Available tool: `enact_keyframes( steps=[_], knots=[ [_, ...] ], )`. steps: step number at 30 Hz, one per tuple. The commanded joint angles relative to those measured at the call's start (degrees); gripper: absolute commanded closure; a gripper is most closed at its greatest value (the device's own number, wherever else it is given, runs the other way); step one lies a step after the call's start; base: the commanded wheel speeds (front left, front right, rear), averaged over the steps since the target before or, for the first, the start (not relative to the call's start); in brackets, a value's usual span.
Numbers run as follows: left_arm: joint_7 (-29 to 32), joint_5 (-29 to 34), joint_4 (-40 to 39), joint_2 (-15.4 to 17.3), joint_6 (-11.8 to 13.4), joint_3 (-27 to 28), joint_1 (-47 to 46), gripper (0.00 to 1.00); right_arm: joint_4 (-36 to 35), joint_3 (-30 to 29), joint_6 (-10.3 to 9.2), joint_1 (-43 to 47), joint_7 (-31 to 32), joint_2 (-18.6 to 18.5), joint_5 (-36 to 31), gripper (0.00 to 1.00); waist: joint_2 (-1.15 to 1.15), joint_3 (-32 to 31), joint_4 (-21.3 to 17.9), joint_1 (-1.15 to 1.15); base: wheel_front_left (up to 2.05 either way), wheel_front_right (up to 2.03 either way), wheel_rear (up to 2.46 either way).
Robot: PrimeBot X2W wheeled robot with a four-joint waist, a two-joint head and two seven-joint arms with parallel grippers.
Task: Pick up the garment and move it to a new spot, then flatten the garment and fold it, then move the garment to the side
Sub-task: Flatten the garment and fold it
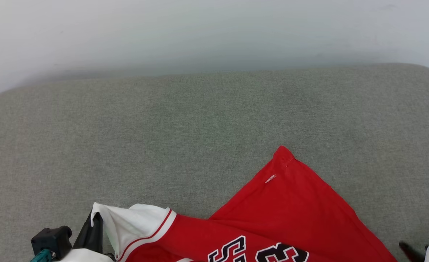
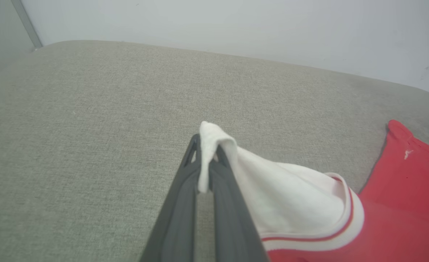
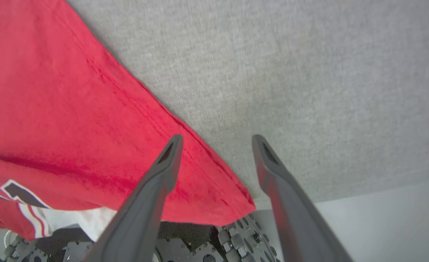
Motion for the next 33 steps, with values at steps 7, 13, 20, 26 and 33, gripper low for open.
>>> enact_keyframes(
  steps=[7,13,20,26,33],
  knots=[
    [-0.1,0.8,-1.8,0.6,-0.5,-0.3,-4.0,1.0,-1.4,2.8,-0.04,-10.2,-23.8,0.4,-0.3,0.0,0.0,4.4,1.0,0.01,0.0,0.0,0.0],
    [-0.2,1.6,-3.5,0.5,-1.1,-1.2,-7.6,1.0,1.9,9.0,-0.04,-18.2,-24.2,-0.7,1.9,0.0,0.0,8.5,2.8,0.01,0.0,0.0,0.0],
    [-1.0,2.5,-3.4,-0.2,-2.7,-2.8,-12.5,1.0,4.5,19.2,-0.04,-29.6,-8.8,-2.5,3.0,0.0,0.0,13.4,5.1,0.01,0.0,0.0,0.0],
    [-2.3,2.6,-2.1,-1.9,-4.3,-4.7,-16.4,1.0,8.8,26.1,-0.04,-38.4,5.0,-2.8,1.9,0.0,0.0,16.8,7.7,0.01,0.0,0.0,0.0],
    [-3.7,2.0,0.1,-3.1,-5.6,-5.5,-18.1,1.0,15.9,30.7,-0.04,-40.5,10.0,-2.5,2.6,0.0,0.0,18.4,8.8,0.01,0.0,0.0,0.0]
  ],
)
